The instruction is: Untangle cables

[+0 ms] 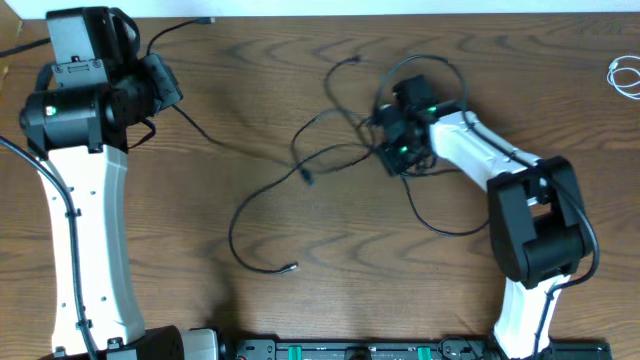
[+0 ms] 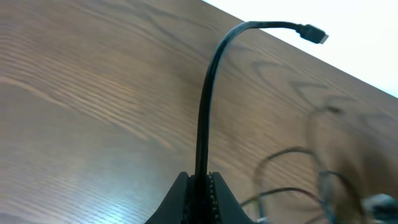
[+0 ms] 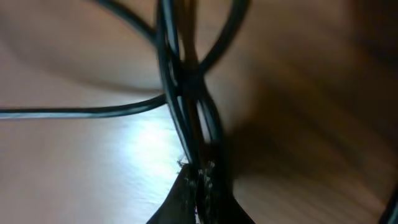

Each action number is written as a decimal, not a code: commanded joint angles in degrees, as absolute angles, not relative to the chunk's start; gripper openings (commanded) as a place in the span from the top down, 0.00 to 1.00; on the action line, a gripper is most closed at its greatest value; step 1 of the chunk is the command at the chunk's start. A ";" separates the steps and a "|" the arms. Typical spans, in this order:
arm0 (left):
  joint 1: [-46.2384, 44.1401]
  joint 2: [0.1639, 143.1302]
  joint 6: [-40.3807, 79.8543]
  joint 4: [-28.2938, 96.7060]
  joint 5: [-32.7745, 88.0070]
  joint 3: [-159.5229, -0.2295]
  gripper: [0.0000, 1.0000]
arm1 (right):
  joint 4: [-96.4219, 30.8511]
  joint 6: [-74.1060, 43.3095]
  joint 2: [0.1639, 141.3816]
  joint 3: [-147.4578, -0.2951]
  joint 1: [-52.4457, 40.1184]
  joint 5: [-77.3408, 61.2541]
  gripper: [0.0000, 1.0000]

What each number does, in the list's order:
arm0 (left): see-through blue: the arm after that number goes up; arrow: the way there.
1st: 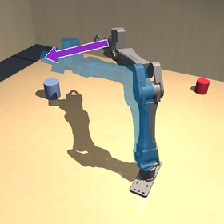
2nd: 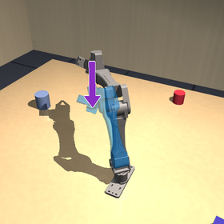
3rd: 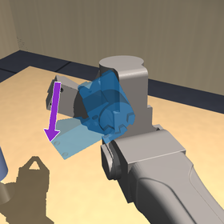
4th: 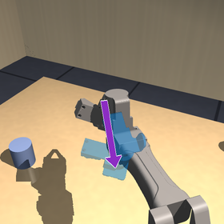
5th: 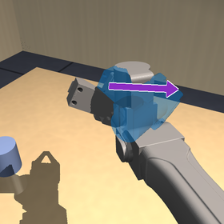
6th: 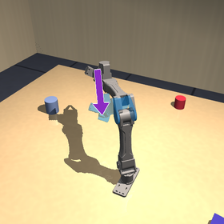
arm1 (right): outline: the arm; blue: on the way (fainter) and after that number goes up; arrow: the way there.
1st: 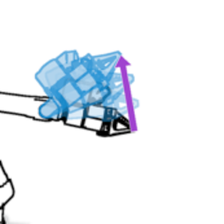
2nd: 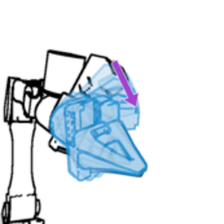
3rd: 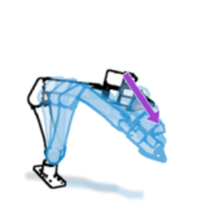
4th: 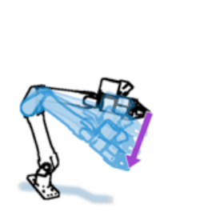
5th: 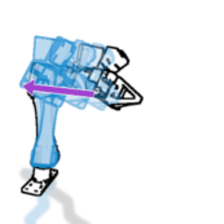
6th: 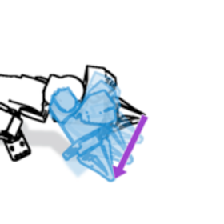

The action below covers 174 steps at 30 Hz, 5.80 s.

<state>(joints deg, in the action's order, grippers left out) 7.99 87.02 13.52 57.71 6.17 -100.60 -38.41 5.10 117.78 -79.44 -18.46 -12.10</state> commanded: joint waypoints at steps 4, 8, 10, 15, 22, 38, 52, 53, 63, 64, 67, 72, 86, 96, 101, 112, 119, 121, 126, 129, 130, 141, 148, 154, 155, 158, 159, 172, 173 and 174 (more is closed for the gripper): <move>13.56 87.13 13.80 57.80 2.94 -100.27 0.93 | -39.03 -6.83 117.86 -80.03 -9.39 -6.09 0.99; 16.60 86.87 13.72 57.82 2.94 -100.27 0.93 | -39.20 -6.81 117.93 -80.03 -6.13 -6.85 0.99; 17.85 86.63 12.86 57.80 2.92 -100.27 0.93 | -39.24 -6.83 117.99 -80.03 -5.15 -7.03 0.99; 20.40 86.37 11.99 59.24 -1.28 -100.27 0.93 | -39.57 -6.85 118.04 -80.03 -3.84 -8.12 0.99; 20.73 86.37 11.22 63.02 -12.03 -100.27 0.92 | -39.83 -6.85 118.04 -80.03 -3.77 -8.54 0.99; 26.72 86.98 13.17 62.94 -5.15 -99.24 0.93 | -40.38 -2.57 118.02 -80.03 -2.37 -13.30 0.99; 3.27 93.84 2.04 64.14 8.56 -94.80 0.60 | -40.82 -2.07 118.04 -80.03 -3.14 -15.62 0.99; 1.78 94.96 1.93 64.12 8.58 -94.80 0.56 | -40.91 -2.07 118.04 -80.03 -3.16 -15.62 0.99; -12.12 107.74 -3.49 59.59 16.73 -94.80 0.44 | -41.15 -2.07 118.04 -80.03 -3.07 -15.62 0.98; -13.37 109.06 -4.43 58.67 17.69 -94.80 0.43 | -41.19 -2.04 118.04 -80.03 -3.07 -15.62 0.98; -16.93 113.25 -8.10 55.61 22.46 -94.80 0.41 | -41.32 -2.04 118.04 -80.03 -3.03 -15.64 0.98; -21.08 119.22 -10.39 51.57 32.60 -94.80 0.40 | -41.32 -0.54 118.04 -80.03 -2.15 -19.51 0.98; -28.88 123.37 -10.46 41.95 33.41 -94.80 0.37 | -43.38 5.91 118.04 -80.03 4.43 -35.59 0.99; -34.59 125.64 -10.02 34.81 33.41 -94.80 0.33 | -43.75 6.11 118.04 -80.03 4.62 -35.57 0.99; -37.78 127.70 -9.13 31.83 30.46 -94.80 0.33 | -44.01 6.26 118.04 -80.03 4.62 -35.55 0.99; -39.35 128.70 -5.26 27.94 21.34 -94.80 0.34 | -44.73 7.42 118.04 -80.03 4.62 -35.55 0.99; -39.35 130.15 -5.26 27.99 21.34 -94.80 0.54 | -44.73 7.60 118.04 -80.03 4.56 -35.53 0.99; -39.35 130.15 -5.26 27.97 21.34 -94.80 0.56 | -44.69 7.62 118.04 -80.03 4.58 -35.53 0.99; -39.38 130.15 -5.15 28.91 21.39 -94.80 0.67 | -44.60 7.60 118.04 -80.03 4.56 -35.53 0.99; -39.29 130.15 -5.06 30.74 21.34 -94.83 0.81 | -44.60 7.60 118.04 -80.03 4.58 -35.53 0.99; -39.13 129.99 -5.06 31.88 21.34 -94.83 0.92 | -44.60 7.60 118.04 -80.03 4.58 -35.53 0.99; -31.68 112.14 -6.24 54.06 22.94 -96.25 0.92 | -40.21 1.26 118.04 -80.03 4.29 -35.59 0.99; -30.65 101.36 -12.93 66.92 29.32 -96.25 0.93 | -33.15 -8.19 118.04 -80.03 1.39 -35.46 0.99; -29.82 94.76 -12.62 68.73 24.53 -96.25 0.93 | -31.44 -15.20 118.04 -80.03 0.25 -30.35 0.99; -29.36 93.41 -11.29 67.70 23.59 -96.25 0.93 | -31.53 -15.14 118.04 -80.03 0.27 -30.35 0.99; -27.31 90.13 -4.49 64.29 17.96 -96.25 0.93 | -32.71 -13.30 118.04 -80.03 0.25 -30.41 0.98; -25.93 89.17 -1.41 63.44 14.59 -96.25 0.93 | -33.76 -12.51 118.04 -80.03 0.23 -30.41 0.97; -8.51 97.73 15.27 61.76 -3.92 -94.89 0.93 | -36.56 -8.05 118.04 -80.03 -0.97 -30.37 0.86; -7.62 99.04 14.85 61.25 -3.92 -94.89 0.93 | -36.56 -7.99 118.04 -80.03 -1.02 -30.35 0.85; -6.66 100.77 13.58 60.62 -3.97 -94.89 0.92 | -36.58 -7.62 118.04 -80.03 -1.10 -30.35 0.84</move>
<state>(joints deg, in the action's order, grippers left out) -9.37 96.42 12.40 61.60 -0.36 -95.70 -36.42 -9.72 117.78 -79.46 -0.30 -30.17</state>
